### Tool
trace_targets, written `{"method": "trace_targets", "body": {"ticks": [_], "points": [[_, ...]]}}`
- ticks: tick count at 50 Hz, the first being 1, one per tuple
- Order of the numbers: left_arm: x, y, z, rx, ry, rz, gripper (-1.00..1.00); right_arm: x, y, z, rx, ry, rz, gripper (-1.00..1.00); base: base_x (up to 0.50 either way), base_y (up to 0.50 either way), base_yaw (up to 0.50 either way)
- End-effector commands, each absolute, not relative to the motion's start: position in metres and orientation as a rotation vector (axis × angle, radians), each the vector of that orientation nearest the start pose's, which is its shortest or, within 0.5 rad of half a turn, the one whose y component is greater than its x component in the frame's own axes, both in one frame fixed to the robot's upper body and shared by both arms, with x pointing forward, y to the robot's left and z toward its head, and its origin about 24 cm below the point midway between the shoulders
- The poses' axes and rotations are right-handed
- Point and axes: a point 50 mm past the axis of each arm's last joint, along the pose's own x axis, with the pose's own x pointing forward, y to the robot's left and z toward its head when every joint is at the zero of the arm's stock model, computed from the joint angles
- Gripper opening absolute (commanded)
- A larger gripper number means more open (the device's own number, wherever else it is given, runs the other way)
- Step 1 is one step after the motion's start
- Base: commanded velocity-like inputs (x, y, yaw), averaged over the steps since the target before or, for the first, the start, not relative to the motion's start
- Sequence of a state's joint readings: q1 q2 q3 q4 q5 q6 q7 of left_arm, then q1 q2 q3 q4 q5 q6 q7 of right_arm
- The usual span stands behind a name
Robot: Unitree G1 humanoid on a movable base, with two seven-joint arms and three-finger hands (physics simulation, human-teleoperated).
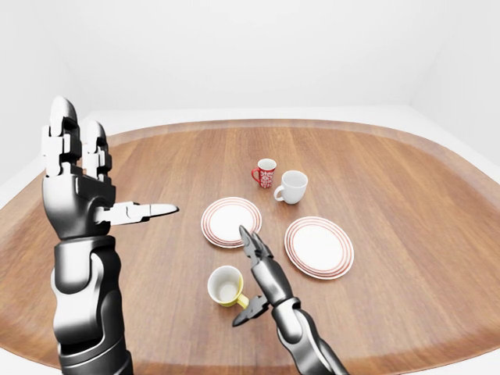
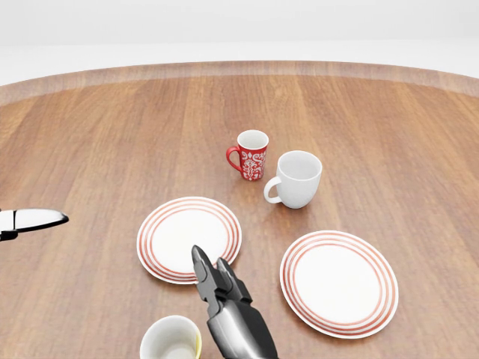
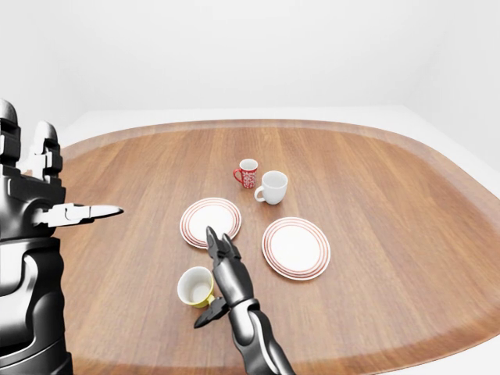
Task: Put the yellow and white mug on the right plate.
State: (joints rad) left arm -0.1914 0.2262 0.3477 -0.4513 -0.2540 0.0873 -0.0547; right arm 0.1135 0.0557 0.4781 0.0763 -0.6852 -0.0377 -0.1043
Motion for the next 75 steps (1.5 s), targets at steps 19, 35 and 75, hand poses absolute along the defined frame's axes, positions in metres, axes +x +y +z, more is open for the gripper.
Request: {"method": "trace_targets", "body": {"ticks": [19,35,75], "points": [[0.237,0.236,0.214,0.033,-0.667,0.137,1.00,0.210,-0.018,0.003,-0.614,-0.055,0.419,1.00,0.00,0.00,0.00],[0.234,0.239,0.221,0.032,-0.697,0.143,1.00,0.214,-0.014,-0.004,-0.633,-0.040,0.425,1.00,0.00,0.00,0.00],[0.230,0.239,0.226,0.029,-0.724,0.143,1.00,0.225,-0.008,-0.043,-0.740,0.101,0.396,1.00,0.00,0.00,0.00]]}}
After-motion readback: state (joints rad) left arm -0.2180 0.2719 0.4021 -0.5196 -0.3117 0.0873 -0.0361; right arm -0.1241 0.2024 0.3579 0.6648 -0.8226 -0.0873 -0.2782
